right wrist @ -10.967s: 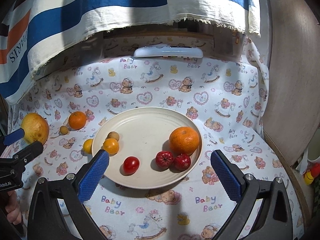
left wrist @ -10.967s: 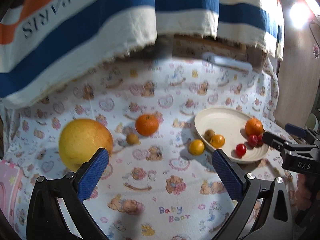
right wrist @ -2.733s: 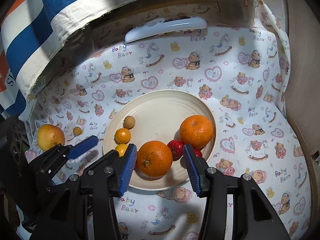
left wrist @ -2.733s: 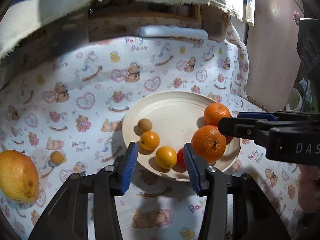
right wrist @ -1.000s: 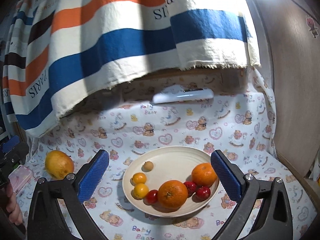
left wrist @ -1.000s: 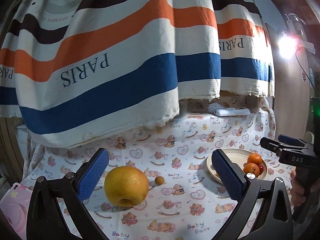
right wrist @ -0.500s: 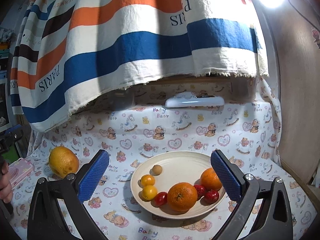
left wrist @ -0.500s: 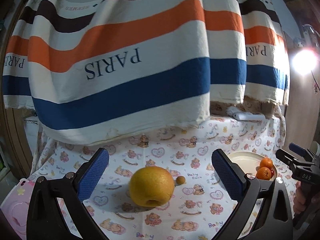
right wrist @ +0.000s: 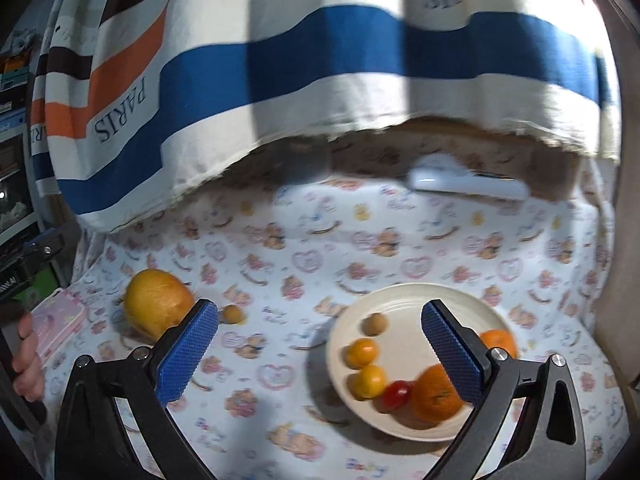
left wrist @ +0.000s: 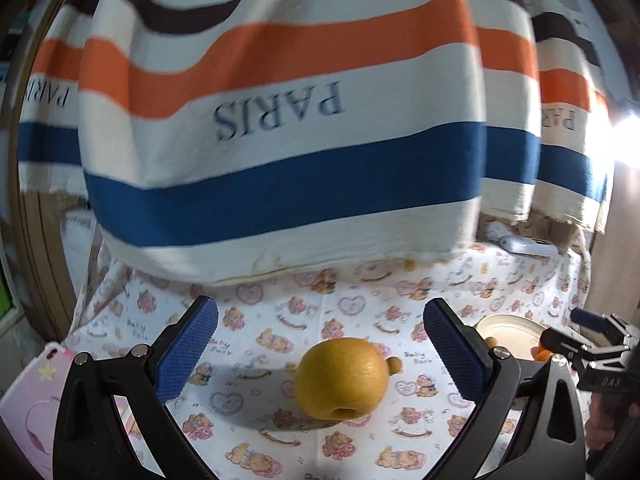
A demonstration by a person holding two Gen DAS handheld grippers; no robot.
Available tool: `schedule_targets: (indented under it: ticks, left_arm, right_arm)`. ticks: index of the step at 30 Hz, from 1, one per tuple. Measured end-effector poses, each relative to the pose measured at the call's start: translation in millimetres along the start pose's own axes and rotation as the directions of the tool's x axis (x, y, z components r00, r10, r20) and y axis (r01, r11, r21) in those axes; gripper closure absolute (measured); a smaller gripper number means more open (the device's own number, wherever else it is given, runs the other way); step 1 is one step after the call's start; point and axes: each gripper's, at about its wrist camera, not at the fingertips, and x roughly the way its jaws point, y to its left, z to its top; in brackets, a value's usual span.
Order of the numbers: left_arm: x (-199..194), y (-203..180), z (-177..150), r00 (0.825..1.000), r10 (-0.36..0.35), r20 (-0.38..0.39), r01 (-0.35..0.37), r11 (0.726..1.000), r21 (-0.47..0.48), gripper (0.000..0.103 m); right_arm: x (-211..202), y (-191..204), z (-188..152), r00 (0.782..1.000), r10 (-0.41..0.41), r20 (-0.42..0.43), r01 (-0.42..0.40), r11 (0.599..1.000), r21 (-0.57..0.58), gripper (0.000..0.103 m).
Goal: Organize fruits
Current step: 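Close the right tool on the small brown fruit while the left tool nears the pear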
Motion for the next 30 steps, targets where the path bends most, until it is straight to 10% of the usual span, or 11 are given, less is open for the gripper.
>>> schedule_targets:
  ticks: [19,30]
  left_arm:
    - [46,31,-12,0.972,0.066,-0.226,-0.083,0.994,-0.068,0.001]
    - [37,33,-6,0.976,0.056,-0.209,-0.075,0.993,-0.087,0.001]
  right_arm:
    - [154,67,3,0.906,0.185,-0.381,-0.185,0.982,0.039,0.067]
    - [184,87,-5,0.895,0.157,-0.418,-0.173,0.985,0.0,0.07]
